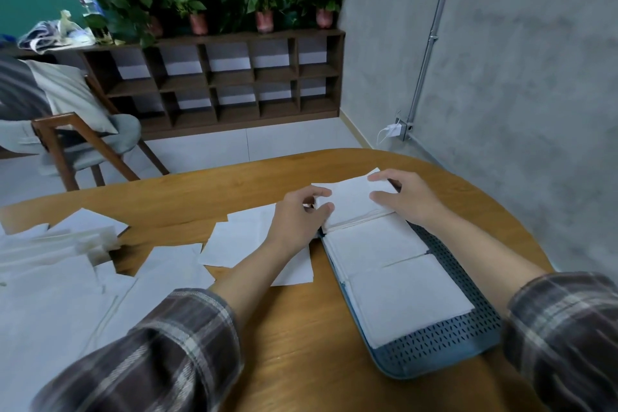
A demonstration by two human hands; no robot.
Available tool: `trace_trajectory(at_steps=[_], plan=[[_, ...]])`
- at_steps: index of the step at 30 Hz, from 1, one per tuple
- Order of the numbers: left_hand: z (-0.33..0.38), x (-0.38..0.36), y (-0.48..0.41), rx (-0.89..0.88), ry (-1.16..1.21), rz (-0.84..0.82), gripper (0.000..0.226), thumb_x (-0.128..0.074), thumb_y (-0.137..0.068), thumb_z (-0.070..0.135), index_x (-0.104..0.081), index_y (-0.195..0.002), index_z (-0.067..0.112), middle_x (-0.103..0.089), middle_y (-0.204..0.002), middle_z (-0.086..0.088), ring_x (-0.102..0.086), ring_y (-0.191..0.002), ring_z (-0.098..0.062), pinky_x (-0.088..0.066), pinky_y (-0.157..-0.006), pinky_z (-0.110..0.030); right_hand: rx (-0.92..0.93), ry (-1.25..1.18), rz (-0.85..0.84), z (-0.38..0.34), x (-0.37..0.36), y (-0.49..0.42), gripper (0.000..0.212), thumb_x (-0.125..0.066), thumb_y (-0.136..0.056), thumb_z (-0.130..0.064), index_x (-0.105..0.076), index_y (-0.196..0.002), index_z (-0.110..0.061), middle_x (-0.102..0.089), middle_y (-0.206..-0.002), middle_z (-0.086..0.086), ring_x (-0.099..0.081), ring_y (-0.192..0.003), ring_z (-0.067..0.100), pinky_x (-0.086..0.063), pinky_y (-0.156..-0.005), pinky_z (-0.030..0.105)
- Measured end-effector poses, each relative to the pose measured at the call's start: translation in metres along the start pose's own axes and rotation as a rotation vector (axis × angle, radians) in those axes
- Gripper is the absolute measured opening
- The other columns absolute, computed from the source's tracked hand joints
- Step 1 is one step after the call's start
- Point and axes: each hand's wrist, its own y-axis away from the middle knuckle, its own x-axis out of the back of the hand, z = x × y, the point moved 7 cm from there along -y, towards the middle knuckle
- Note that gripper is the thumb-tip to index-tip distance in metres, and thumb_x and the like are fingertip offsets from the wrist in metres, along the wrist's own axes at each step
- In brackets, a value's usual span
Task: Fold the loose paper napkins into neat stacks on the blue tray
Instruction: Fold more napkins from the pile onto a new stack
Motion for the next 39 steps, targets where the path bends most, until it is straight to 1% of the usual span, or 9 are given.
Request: trace_trajectory(at_steps=[4,8,12,14,17,24,32,35,39], plan=[[0.001,-0.004,0.003,-0.012,-0.104,-0.053,0.029,-0.079,-0.095,0.03,-0.076,-0.124,0.026,-0.063,-0.093,0.006,-0.061,-0.081,-0.012,-0.046,-0.064,-0.01,0.004,0.121,-0.015,-0.003,-0.001,0.009,0.032,-0.072,-0.096,-0.029,-0.07,-0.128,-0.035,-0.063,-0.142,-0.011,-0.053,-0.135,0.016,-0.039,-0.097,0.029],[0.008,0.0,-0.008,-0.114,-0.344,0.021,0.034,-0.079,-0.092,0.044,-0.074,-0.123,0.033,-0.048,-0.138,-0.001,-0.039,-0.133,-0.018,-0.041,-0.103,-0.029,0.179,0.382,-0.08,-0.026,-0.008,0.013,0.054,-0.064,-0.101,-0.023,-0.051,-0.153,-0.033,-0.03,-0.169,-0.01,-0.02,-0.158,0.018,-0.02,-0.126,0.044],[0.027,-0.021,-0.018,-0.222,-0.609,-0.153,0.062,-0.058,-0.105,0.047,-0.041,-0.16,0.024,-0.028,-0.169,-0.004,-0.023,-0.157,-0.024,-0.028,-0.124,-0.049,0.2,0.492,-0.199,-0.031,-0.024,0.013,0.057,-0.044,-0.112,-0.041,-0.027,-0.166,-0.035,-0.009,-0.175,-0.016,-0.002,-0.161,0.008,-0.01,-0.131,0.044],[0.02,-0.036,-0.016,-0.191,-0.746,-0.289,0.07,-0.044,-0.11,0.05,-0.019,-0.168,0.019,-0.019,-0.175,-0.004,-0.014,-0.161,-0.023,-0.02,-0.127,-0.049,0.181,0.569,-0.247,-0.022,-0.03,0.017,0.058,-0.032,-0.113,-0.048,-0.017,-0.168,-0.035,-0.003,-0.176,-0.014,0.002,-0.161,0.005,-0.005,-0.129,0.036],[0.003,-0.046,-0.006,-0.144,-0.769,-0.384,0.071,-0.028,-0.113,0.052,-0.006,-0.169,0.015,-0.01,-0.177,-0.003,-0.007,-0.163,-0.021,-0.015,-0.128,-0.045,0.169,0.602,-0.31,-0.008,-0.037,0.025,0.059,-0.021,-0.114,-0.05,-0.006,-0.168,-0.036,0.007,-0.176,-0.014,0.01,-0.16,0.003,-0.001,-0.13,0.036],[-0.011,-0.056,-0.002,-0.186,-0.761,-0.359,0.071,-0.022,-0.113,0.052,-0.002,-0.169,0.014,-0.006,-0.177,-0.003,-0.003,-0.163,-0.021,-0.017,-0.13,-0.046,0.151,0.579,-0.316,0.003,-0.045,0.029,0.057,-0.017,-0.114,-0.047,-0.001,-0.168,-0.037,0.013,-0.175,-0.015,0.015,-0.159,0.002,0.002,-0.131,0.039],[-0.004,-0.041,0.004,-0.205,-0.678,-0.373,0.075,-0.021,-0.109,0.06,0.003,-0.169,0.022,0.008,-0.177,0.004,0.01,-0.163,-0.014,-0.003,-0.133,-0.045,0.097,0.72,-0.379,-0.019,-0.032,0.035,0.061,-0.014,-0.112,-0.055,0.006,-0.167,-0.039,0.019,-0.174,-0.012,0.019,-0.16,0.009,0.004,-0.132,0.048],[-0.007,-0.008,0.016,-0.213,-0.644,-0.271,0.072,-0.024,-0.109,0.06,-0.01,-0.17,0.023,-0.006,-0.177,0.003,-0.001,-0.164,-0.017,-0.008,-0.133,-0.04,0.132,0.747,-0.342,-0.038,-0.029,0.042,0.063,-0.021,-0.111,-0.058,-0.003,-0.168,-0.039,0.016,-0.175,-0.01,0.019,-0.16,0.011,0.006,-0.131,0.048],[-0.029,0.034,0.045,-0.135,-0.885,-0.348,0.064,-0.035,-0.111,0.053,-0.029,-0.165,0.018,-0.018,-0.176,-0.004,-0.015,-0.162,-0.022,-0.014,-0.129,-0.036,0.213,0.723,-0.229,-0.067,-0.043,0.058,0.05,-0.042,-0.112,-0.042,-0.04,-0.161,-0.027,-0.015,-0.176,-0.001,-0.003,-0.163,0.017,-0.003,-0.13,0.041]])
